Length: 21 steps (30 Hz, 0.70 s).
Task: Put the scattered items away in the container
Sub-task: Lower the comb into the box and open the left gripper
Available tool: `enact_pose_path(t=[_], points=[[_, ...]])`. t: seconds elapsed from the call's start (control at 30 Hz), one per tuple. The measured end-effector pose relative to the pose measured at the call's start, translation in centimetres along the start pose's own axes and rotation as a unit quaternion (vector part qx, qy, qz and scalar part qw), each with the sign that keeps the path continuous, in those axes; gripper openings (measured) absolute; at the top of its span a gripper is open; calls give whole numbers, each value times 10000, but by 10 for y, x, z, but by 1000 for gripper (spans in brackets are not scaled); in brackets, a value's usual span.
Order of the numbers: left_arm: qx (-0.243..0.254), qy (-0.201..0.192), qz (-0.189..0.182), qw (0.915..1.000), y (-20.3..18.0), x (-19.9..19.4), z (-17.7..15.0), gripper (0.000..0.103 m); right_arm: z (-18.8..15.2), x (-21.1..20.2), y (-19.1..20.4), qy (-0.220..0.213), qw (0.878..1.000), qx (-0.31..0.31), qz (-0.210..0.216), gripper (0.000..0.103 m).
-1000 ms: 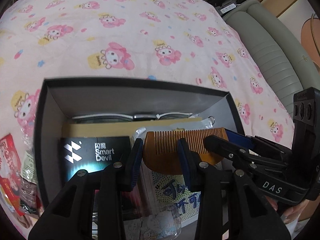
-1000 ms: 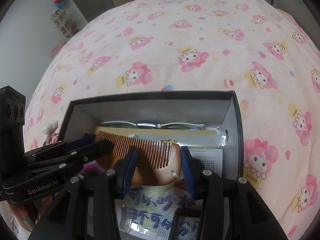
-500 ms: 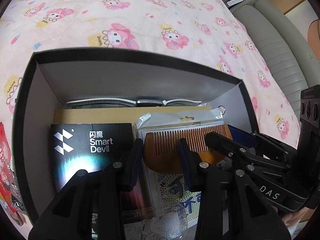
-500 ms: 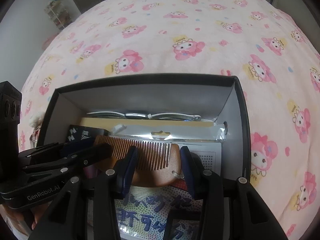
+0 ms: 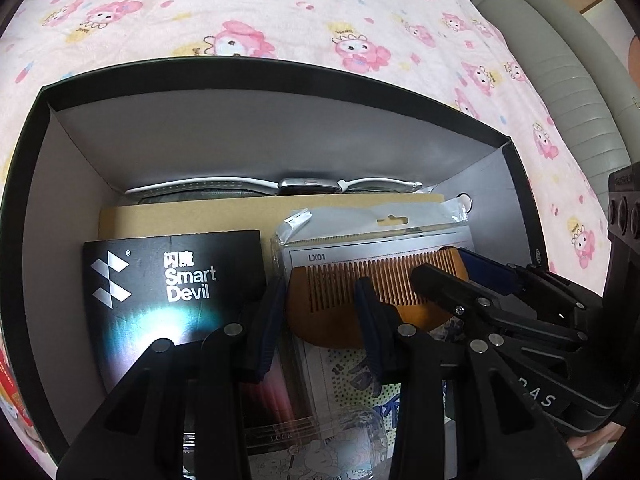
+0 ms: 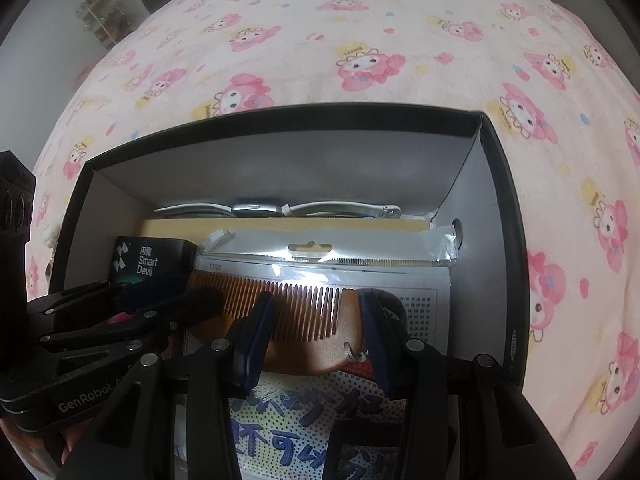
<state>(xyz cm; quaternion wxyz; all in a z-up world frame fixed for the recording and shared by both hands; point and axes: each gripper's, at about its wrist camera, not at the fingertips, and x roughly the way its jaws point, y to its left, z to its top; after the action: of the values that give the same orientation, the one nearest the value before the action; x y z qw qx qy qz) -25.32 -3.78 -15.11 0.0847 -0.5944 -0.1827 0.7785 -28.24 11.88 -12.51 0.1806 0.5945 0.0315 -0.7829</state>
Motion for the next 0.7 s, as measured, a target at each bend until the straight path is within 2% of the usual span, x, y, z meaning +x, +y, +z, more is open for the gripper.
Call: enact_pose_path(t=[0.13,0.37,0.53,0.7], points=[[12,-4,11,10000,1,-1,1,38,-1,4,2,49,9999,-67,-119,40],[228,-407,-38,9989,-5,-20,-5,40,-4,-4,6,-68,9993,-146,-352,44],[368,-129,-38,9992,-8,-15,-8,39,-8,-15,19,-355,9943,-488,-884,47],[399,119,18,9991,-7,-5,-6,39,-9,-10,21,-311,9915,-623,-1096,47]])
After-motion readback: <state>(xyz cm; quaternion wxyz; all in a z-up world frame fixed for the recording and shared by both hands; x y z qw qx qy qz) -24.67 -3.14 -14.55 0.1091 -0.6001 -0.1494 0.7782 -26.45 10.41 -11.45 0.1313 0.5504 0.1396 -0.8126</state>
